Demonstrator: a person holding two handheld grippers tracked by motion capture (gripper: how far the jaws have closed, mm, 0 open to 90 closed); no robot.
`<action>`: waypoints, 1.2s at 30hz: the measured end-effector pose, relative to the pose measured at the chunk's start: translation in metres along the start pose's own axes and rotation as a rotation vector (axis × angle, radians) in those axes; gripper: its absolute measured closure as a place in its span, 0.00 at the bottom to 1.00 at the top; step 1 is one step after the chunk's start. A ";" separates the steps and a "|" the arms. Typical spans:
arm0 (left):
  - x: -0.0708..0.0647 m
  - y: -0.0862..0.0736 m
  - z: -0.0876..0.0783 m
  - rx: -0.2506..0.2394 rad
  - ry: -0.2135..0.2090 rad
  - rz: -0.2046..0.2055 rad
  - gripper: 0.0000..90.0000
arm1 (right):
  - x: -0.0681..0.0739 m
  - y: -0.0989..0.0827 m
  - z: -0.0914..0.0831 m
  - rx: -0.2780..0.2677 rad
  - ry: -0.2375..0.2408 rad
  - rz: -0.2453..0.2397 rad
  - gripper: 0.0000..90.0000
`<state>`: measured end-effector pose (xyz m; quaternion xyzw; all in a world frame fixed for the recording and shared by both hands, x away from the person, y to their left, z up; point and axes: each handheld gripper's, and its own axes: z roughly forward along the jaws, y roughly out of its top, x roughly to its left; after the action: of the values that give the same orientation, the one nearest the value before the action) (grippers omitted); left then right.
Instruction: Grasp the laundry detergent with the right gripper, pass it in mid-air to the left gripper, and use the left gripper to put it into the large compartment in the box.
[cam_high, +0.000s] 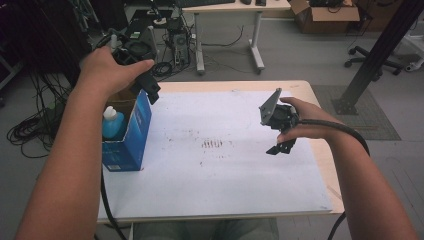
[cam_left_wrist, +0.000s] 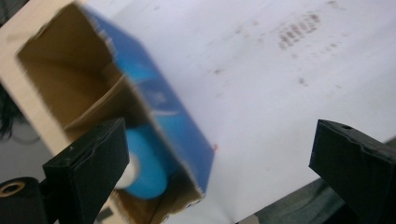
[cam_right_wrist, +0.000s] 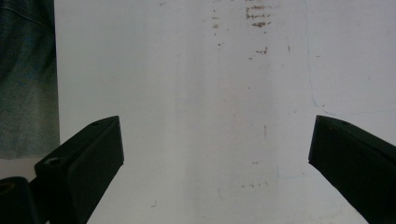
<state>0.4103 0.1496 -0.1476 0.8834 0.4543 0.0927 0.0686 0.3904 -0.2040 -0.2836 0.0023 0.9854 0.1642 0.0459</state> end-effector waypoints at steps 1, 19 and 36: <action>-0.004 0.002 0.000 -0.005 -0.013 0.018 0.05 | 0.000 0.000 0.000 0.000 0.000 0.000 0.04; -0.047 0.022 0.008 0.046 -0.075 0.369 0.05 | 0.004 0.002 0.000 0.030 0.005 -0.013 0.04; -0.063 0.030 0.017 0.100 -0.144 0.530 0.06 | 0.009 0.002 -0.004 0.061 0.016 -0.003 0.04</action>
<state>0.4016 0.0802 -0.1642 0.9780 0.2053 0.0216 0.0303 0.3814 -0.2035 -0.2800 0.0010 0.9902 0.1342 0.0383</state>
